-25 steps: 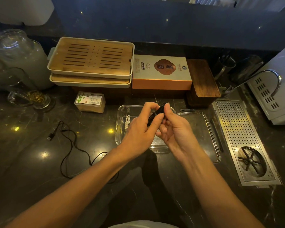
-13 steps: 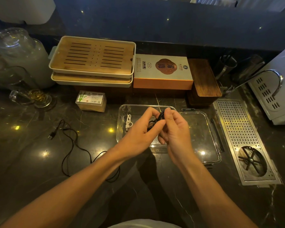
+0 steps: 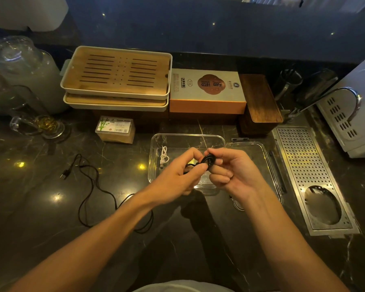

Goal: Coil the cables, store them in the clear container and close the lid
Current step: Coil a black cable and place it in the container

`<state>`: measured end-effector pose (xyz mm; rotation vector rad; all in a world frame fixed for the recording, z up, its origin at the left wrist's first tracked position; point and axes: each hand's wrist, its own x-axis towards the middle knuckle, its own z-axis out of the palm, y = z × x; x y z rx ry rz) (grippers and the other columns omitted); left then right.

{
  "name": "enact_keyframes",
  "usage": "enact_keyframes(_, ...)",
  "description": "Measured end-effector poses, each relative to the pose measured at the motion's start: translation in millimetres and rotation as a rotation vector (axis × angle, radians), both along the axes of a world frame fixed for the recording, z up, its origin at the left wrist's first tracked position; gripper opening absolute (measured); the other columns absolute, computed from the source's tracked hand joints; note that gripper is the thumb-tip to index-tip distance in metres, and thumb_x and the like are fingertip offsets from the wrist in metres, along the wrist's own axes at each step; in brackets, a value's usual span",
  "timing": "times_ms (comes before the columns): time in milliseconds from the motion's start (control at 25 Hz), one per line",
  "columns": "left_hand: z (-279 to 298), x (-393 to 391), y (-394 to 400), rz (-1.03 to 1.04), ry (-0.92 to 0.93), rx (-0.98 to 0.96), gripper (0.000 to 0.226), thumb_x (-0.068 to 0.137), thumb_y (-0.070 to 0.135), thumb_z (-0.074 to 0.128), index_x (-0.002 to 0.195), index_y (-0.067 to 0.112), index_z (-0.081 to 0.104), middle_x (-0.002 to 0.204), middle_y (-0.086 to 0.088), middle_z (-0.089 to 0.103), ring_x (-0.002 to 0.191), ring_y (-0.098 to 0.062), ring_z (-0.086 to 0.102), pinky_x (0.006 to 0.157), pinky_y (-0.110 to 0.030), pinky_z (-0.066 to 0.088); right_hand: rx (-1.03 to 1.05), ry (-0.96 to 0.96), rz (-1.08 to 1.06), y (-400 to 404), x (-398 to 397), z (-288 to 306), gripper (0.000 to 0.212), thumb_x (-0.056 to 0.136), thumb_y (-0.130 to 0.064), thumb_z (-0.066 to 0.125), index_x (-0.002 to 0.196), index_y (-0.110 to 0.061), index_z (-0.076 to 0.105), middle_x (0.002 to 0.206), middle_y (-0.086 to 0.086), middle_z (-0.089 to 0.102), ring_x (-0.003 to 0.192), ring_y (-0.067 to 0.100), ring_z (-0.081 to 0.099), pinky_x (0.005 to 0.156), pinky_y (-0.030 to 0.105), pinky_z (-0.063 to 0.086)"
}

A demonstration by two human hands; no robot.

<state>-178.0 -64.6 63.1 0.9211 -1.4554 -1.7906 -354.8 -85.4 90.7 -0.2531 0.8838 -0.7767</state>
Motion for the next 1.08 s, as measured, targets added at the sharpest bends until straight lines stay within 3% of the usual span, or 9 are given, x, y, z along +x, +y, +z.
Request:
enact_keyframes(200,-4.6,8.6,2.4,0.049,-0.155,-0.147,0.014,0.102,0.023,0.057,0.102,0.01,0.052,0.065,0.01,0.048,0.053,-0.006,0.042,0.051,-0.02,0.035,0.016,0.1,0.118,-2.3,-2.0,-5.6,0.006,0.087,-0.009,0.063,0.085,-0.004,0.062,0.057,-0.004,0.04,0.033,0.003,0.03,0.035,0.015,0.023)
enact_keyframes(360,-6.4,3.2,0.5,0.208,-0.229,-0.228,0.015,0.098,0.023,0.063,0.097,0.01,0.056,0.071,0.007,0.053,0.058,-0.008,0.047,0.054,-0.022,0.038,-0.057,0.166,0.073,-2.1,3.9,-8.4,0.009,0.089,-0.015,0.065,0.082,-0.01,0.064,0.063,-0.003,0.041,0.036,0.003,0.033,0.035,0.016,0.031)
enact_keyframes(600,-2.4,1.0,-7.0,0.168,0.11,0.131,0.017,0.101,0.023,0.055,0.098,0.007,0.053,0.05,-0.004,0.029,0.036,-0.011,0.025,0.037,-0.021,0.022,-0.203,0.23,0.186,-2.9,2.5,-9.6,0.019,0.092,-0.025,0.063,0.079,-0.01,0.06,0.067,0.001,0.048,0.037,0.003,0.032,0.033,0.016,0.03)
enact_keyframes(760,-13.1,-0.6,-3.4,0.167,0.086,0.241,0.016,0.103,0.027,0.054,0.094,0.014,0.053,0.051,0.001,0.034,0.037,-0.01,0.03,0.037,-0.022,0.027,-0.331,0.435,0.086,-4.6,7.6,-17.7,0.02,0.099,-0.012,0.058,0.082,-0.002,0.062,0.058,0.002,0.05,0.036,0.006,0.033,0.035,0.02,0.033)
enact_keyframes(920,-19.6,-1.7,3.5,0.205,0.037,0.246,0.017,0.104,0.033,0.051,0.091,0.022,0.056,0.06,-0.001,0.039,0.047,-0.012,0.037,0.043,-0.025,0.031,-0.572,0.643,0.039,-7.9,10.7,-28.9,0.028,0.103,-0.012,0.058,0.078,0.0,0.059,0.047,-0.001,0.046,0.037,0.01,0.037,0.04,0.025,0.043)
enact_keyframes(1080,-29.5,-6.6,6.8,0.291,0.095,0.383,0.016,0.108,0.026,0.038,0.115,0.015,0.047,0.065,0.001,0.046,0.057,-0.013,0.043,0.052,-0.028,0.035,-0.492,0.626,0.036,-13.0,12.4,-40.4,0.032,0.105,-0.03,0.057,0.096,-0.001,0.066,0.071,0.006,0.061,0.044,0.012,0.047,0.043,0.027,0.049)
